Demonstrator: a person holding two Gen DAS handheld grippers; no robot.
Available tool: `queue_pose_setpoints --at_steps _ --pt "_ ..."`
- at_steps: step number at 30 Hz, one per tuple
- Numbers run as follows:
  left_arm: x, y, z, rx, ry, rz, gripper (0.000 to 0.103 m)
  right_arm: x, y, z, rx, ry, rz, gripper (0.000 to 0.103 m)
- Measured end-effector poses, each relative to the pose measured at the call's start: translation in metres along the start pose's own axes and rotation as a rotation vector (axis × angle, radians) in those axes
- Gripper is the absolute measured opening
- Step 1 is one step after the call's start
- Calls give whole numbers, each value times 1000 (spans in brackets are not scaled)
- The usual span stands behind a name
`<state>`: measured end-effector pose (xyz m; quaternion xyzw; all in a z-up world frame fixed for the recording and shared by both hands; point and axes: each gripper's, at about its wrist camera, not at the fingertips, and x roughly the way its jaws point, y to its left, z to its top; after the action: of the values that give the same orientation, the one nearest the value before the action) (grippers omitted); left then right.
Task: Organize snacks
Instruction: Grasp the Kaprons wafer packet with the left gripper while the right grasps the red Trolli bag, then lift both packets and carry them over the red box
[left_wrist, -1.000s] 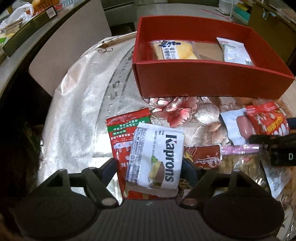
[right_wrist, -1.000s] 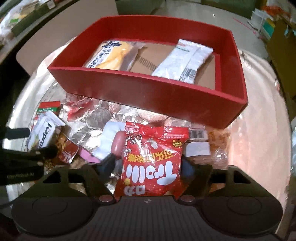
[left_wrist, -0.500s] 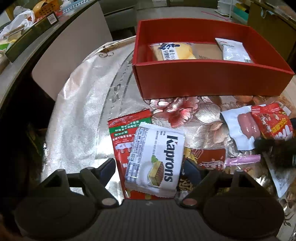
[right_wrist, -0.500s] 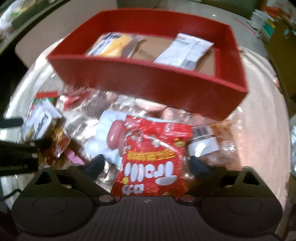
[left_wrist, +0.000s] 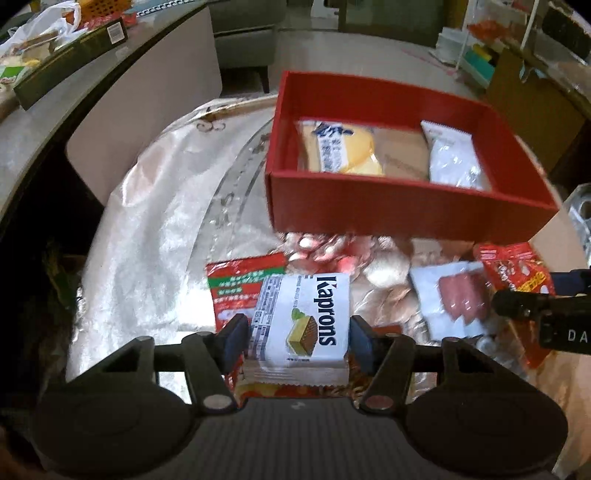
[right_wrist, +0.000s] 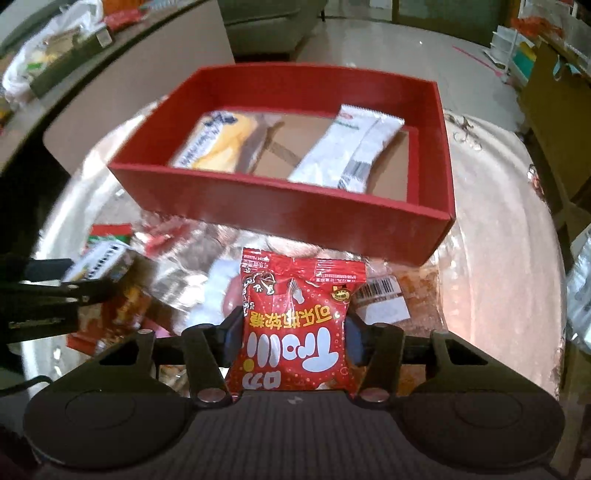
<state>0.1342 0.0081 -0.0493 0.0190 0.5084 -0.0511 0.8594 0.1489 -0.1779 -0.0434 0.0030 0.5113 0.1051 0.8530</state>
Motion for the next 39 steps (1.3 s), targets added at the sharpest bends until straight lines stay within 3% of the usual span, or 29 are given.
queue_pose_setpoints --at_steps 5,6,7,13,16,21,25,28,32,39 --pt "-9 -10 8 9 -32 -33 51 -12 0 5 14 -39 27 61" --pt "-11 -12 10 11 -41 -40 41 -14 0 6 15 -46 33 61" --pt "-12 -13 12 13 -45 -48 38 -16 1 8 16 -52 40 61" --pt "-11 -22 19 24 -50 -50 37 -21 1 12 20 -72 55 61" --pt "0 -16 16 2 5 -80 45 -19 -1 11 23 -66 55 61" --pt "16 -21 6 49 69 -35 66 -18 -2 12 29 -57 60 61" --pt "34 -21 0 31 117 -26 66 -13 1 10 12 -38 64 61" --pt "34 -26 -1 47 95 17 51 -10 6 10 0 -28 63 61" --pt "27 -16 1 -10 94 -48 50 -11 7 9 -4 -29 65 61" --pt "-8 -14 14 -22 -38 -70 50 -18 3 13 10 -60 67 61"
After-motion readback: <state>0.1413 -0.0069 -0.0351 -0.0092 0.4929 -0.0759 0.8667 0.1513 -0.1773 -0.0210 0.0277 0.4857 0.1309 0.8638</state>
